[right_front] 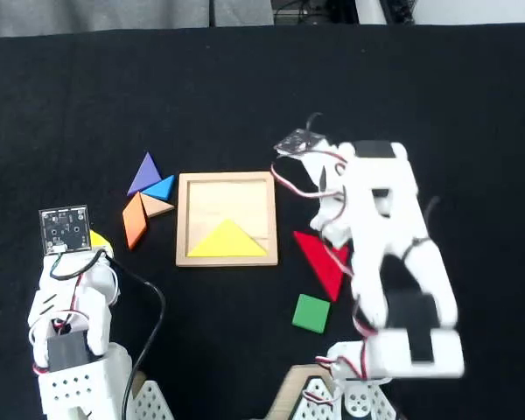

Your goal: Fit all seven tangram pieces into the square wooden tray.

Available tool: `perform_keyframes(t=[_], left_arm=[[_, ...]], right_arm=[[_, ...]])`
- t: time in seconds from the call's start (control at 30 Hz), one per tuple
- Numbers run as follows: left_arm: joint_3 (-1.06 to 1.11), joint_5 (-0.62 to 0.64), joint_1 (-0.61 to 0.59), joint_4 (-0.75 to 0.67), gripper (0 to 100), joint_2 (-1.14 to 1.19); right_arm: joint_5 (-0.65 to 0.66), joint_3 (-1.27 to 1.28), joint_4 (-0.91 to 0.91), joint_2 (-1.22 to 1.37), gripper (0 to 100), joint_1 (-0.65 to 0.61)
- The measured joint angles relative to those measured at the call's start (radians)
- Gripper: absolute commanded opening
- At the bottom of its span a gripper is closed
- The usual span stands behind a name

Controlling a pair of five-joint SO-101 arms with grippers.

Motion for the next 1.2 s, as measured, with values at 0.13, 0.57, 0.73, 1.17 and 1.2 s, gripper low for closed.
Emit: perform_keyframes(t=[0.13, 0.57, 0.73, 1.17, 1.2], left_arm=[[0.0, 0.0, 0.0, 0.0, 3, 0.0], [0.0, 0.0, 0.0, 0.0, 3, 0.0], [0.0, 0.0, 0.0, 0.0, 3, 0.0], [0.0, 0.0, 0.0, 0.0, 3, 0.0], [0.0, 0.0, 0.0, 0.0, 3, 0.0]], right_arm=[[-0.091, 0.152, 0.002, -0.233, 19.6, 0.0], [-0.327, 0.525, -0.092, -0.726, 22.5, -0.143], [-0.394, 0.525, -0.101, -0.715, 42.6, -0.147], [-0.404, 0.48, -0.236, -0.302, 43.1, -0.147], [-0.405, 0.471, -0.249, -0.275, 43.1, -0.147]])
